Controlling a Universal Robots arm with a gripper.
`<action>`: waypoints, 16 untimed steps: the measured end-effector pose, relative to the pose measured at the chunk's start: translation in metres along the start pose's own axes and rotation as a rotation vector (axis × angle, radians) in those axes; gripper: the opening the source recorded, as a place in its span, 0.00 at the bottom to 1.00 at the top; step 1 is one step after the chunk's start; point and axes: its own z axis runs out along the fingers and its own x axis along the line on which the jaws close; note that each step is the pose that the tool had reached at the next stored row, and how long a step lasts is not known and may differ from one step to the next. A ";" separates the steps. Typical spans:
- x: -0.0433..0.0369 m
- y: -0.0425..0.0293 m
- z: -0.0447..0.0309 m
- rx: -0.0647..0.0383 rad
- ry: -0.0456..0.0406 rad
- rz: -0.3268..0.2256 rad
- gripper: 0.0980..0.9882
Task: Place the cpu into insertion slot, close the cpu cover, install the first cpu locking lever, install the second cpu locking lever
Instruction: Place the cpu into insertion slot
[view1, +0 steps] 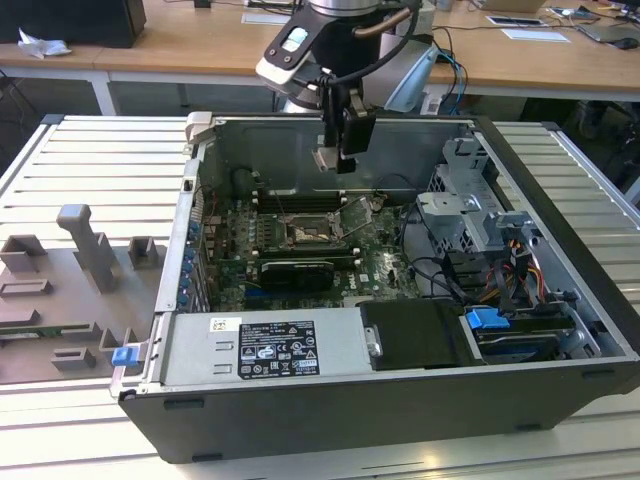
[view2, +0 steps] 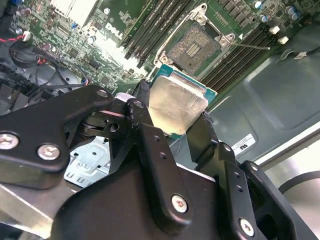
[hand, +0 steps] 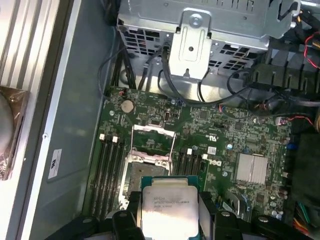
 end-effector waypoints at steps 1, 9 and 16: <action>0.0000 -0.0001 0.0009 0.000 -0.0025 0.018 0.49; -0.0001 -0.0010 0.0122 0.000 -0.0083 0.072 0.49; -0.0002 -0.0017 0.0202 0.000 -0.0085 0.075 0.49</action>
